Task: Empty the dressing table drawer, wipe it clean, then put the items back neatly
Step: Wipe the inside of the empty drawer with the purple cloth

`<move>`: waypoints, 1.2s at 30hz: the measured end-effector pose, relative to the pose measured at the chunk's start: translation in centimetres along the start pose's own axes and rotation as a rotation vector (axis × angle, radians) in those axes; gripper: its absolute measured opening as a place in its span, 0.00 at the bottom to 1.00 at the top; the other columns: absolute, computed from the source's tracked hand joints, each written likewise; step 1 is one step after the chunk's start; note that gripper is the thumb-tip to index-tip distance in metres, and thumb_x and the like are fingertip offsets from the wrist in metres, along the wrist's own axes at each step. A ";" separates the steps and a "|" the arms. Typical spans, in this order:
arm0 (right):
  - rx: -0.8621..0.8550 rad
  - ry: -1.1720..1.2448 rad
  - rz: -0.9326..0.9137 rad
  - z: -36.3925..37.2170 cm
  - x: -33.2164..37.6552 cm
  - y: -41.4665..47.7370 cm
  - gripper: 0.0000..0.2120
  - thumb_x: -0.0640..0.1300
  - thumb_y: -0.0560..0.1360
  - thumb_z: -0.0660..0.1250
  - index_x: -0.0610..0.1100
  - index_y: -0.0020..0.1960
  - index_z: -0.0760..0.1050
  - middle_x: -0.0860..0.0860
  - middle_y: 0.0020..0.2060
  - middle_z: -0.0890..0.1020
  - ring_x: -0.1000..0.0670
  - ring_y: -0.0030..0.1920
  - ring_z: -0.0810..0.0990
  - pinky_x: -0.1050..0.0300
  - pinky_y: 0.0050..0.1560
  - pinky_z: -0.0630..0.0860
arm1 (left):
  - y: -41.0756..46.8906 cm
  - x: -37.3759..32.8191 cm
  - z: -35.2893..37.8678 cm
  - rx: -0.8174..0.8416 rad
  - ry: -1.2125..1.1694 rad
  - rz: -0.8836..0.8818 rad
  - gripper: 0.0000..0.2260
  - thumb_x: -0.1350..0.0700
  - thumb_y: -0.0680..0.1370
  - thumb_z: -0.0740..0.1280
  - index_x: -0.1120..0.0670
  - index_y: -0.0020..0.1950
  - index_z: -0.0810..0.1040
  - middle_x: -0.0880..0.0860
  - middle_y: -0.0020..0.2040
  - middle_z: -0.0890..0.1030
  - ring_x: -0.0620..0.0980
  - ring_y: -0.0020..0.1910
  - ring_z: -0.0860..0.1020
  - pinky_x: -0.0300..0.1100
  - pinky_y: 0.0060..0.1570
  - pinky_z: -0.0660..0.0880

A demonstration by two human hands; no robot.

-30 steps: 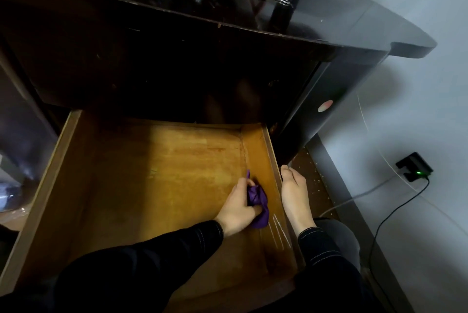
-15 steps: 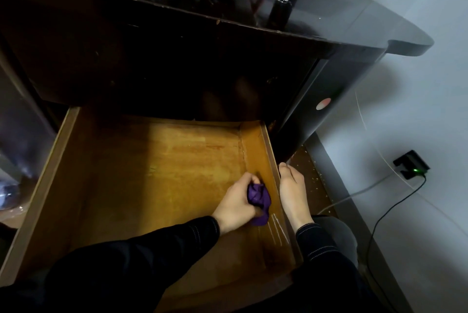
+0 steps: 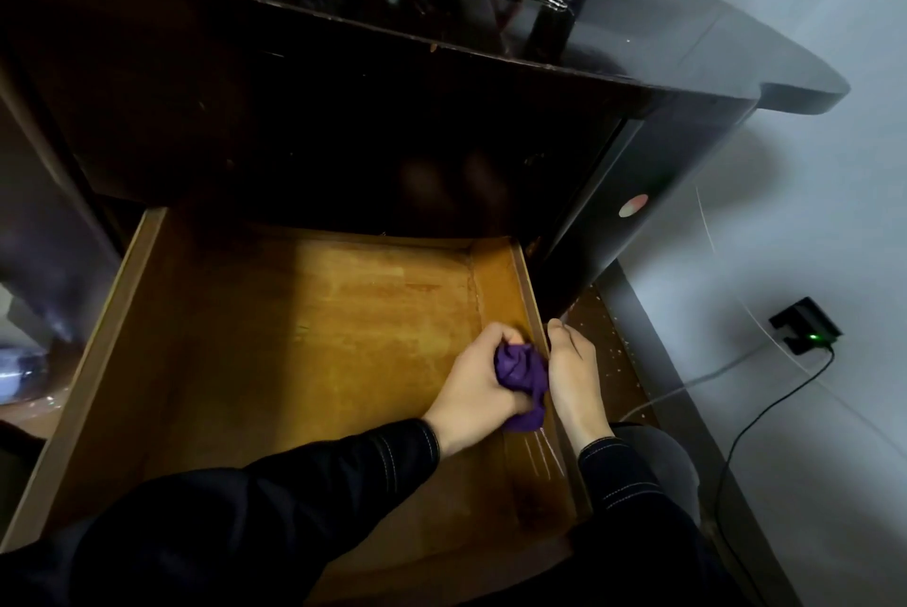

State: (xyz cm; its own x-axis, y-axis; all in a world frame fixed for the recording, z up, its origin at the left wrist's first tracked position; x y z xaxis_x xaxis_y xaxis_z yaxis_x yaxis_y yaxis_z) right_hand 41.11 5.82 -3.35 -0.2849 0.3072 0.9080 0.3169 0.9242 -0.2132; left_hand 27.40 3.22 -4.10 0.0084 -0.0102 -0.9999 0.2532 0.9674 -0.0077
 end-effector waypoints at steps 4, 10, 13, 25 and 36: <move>-0.004 0.020 -0.006 0.0 0.0 0.1 0.15 0.47 0.86 0.57 0.46 0.47 0.79 0.47 0.44 0.82 0.48 0.47 0.80 0.52 0.52 0.75 | 0.2 -0.4 0.1 -0.055 -0.029 0.084 0.21 0.65 0.67 0.74 0.48 0.52 0.72 0.53 0.49 0.79 0.54 0.49 0.79 0.49 0.50 0.79; 0.019 0.021 0.033 0.0 0.3 -0.1 0.18 0.52 0.85 0.56 0.41 0.60 0.76 0.38 0.59 0.81 0.37 0.61 0.79 0.36 0.69 0.72 | -0.7 2.9 0.0 0.039 0.215 -0.075 0.19 0.69 0.67 0.72 0.57 0.53 0.70 0.59 0.53 0.77 0.59 0.55 0.76 0.54 0.57 0.74; 0.020 0.025 0.024 0.0 0.3 -0.1 0.14 0.51 0.85 0.56 0.44 0.55 0.76 0.39 0.55 0.81 0.38 0.57 0.79 0.34 0.68 0.72 | -0.2 1.6 0.0 0.014 0.100 -0.047 0.21 0.68 0.64 0.73 0.55 0.51 0.71 0.57 0.48 0.79 0.52 0.47 0.77 0.51 0.51 0.75; 0.020 0.030 0.037 0.0 0.3 -0.1 0.18 0.53 0.85 0.56 0.40 0.59 0.77 0.41 0.55 0.82 0.40 0.59 0.80 0.36 0.68 0.73 | -1.0 3.2 0.1 0.206 0.310 -0.144 0.22 0.70 0.66 0.72 0.57 0.56 0.70 0.58 0.53 0.78 0.56 0.52 0.77 0.54 0.51 0.77; 0.008 0.043 0.015 0.1 0.1 0.0 0.14 0.52 0.85 0.57 0.48 0.47 0.76 0.44 0.47 0.81 0.43 0.51 0.79 0.41 0.61 0.75 | -0.7 2.0 0.3 0.016 0.041 -0.043 0.19 0.73 0.66 0.70 0.58 0.51 0.70 0.54 0.44 0.76 0.49 0.43 0.74 0.50 0.47 0.75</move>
State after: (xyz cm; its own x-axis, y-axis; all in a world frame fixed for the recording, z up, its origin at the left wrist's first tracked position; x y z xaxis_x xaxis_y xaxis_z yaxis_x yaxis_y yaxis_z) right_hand 40.97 5.84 -3.27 -0.2411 0.3114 0.9192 0.3132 0.9214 -0.2300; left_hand 27.53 2.42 -6.14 -0.0425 -0.0408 -0.9983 0.2682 0.9620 -0.0507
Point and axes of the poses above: each hand's wrist, its own y-axis towards the middle knuckle, its own z-axis out of the palm, x = y × z, the point moved 2 cm from there along y, towards the middle knuckle
